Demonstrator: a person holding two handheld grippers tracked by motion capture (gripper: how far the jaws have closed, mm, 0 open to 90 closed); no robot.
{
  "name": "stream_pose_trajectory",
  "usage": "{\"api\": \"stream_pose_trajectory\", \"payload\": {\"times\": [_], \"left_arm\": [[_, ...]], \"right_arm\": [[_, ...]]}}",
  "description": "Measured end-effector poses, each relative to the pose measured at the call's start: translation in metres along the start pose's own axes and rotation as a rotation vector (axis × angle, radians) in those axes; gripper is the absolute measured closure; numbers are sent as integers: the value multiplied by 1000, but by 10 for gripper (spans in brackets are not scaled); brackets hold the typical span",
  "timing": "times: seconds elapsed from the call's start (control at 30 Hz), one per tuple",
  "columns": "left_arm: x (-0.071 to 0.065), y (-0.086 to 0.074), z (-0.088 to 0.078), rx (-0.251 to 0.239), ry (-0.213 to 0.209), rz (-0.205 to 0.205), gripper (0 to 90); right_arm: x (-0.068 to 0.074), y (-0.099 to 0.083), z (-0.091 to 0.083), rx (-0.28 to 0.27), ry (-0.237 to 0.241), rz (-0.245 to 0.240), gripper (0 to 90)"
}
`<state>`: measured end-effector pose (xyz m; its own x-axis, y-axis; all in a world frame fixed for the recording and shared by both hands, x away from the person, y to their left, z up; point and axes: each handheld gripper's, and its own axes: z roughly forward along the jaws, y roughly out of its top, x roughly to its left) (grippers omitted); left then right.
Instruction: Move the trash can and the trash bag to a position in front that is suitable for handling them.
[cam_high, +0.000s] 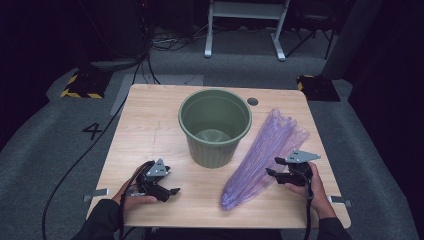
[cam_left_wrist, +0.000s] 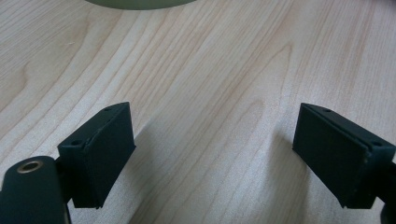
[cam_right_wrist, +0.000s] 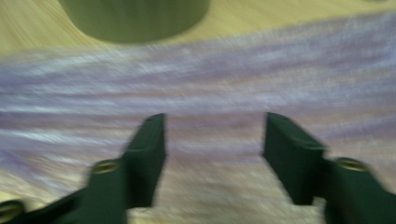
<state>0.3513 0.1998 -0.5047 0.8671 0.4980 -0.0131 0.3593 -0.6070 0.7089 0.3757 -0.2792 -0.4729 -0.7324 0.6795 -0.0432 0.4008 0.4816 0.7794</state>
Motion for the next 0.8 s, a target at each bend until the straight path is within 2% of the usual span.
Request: {"api": "stream_pose_trajectory", "payload": {"times": [0.03,0.07,0.1,0.13,0.2,0.3,0.33,0.4,0.43,0.47,0.5,0.53,0.57,0.6,0.63,0.67,0.7,0.73,0.8], "left_arm": [[0,0,0,0,0,1,120],[0,0,0,0,-1,1,120],[0,0,0,0,-1,1,120],[0,0,0,0,-1,1,120],[0,0,0,0,-1,1,120],[0,0,0,0,-1,2,120],[0,0,0,0,-1,2,120],[0,0,0,0,-1,2,121],[0,0,0,0,-1,2,121],[0,0,0,0,-1,2,120],[0,0,0,0,-1,2,121],[0,0,0,0,-1,2,121],[0,0,0,1,1,2,121],[0,0,0,0,1,2,121],[0,0,0,0,1,2,121],[0,0,0,0,0,2,122],[0,0,0,0,0,2,121],[0,0,0,0,0,2,121],[0,0,0,0,0,2,121]], "right_arm": [[0,0,0,0,0,0,350],[8,5,0,-17,19,-25,265],[8,5,0,-17,19,-25,265],[13,8,3,-23,47,-36,226],[19,11,11,-18,72,-63,190],[36,21,23,-19,138,-122,178],[36,21,23,-19,138,-122,178],[49,26,32,-19,181,-156,189],[53,27,37,-6,187,-166,199],[55,26,40,3,189,-170,215],[59,25,48,24,199,-176,309],[59,25,48,24,199,-176,309],[62,23,52,38,211,-206,403],[62,23,52,38,211,-206,403],[63,23,53,41,215,-208,446],[64,22,56,34,232,-180,532],[64,22,56,34,232,-180,532],[65,21,61,37,233,-165,589],[66,21,62,44,221,-167,622]]}}
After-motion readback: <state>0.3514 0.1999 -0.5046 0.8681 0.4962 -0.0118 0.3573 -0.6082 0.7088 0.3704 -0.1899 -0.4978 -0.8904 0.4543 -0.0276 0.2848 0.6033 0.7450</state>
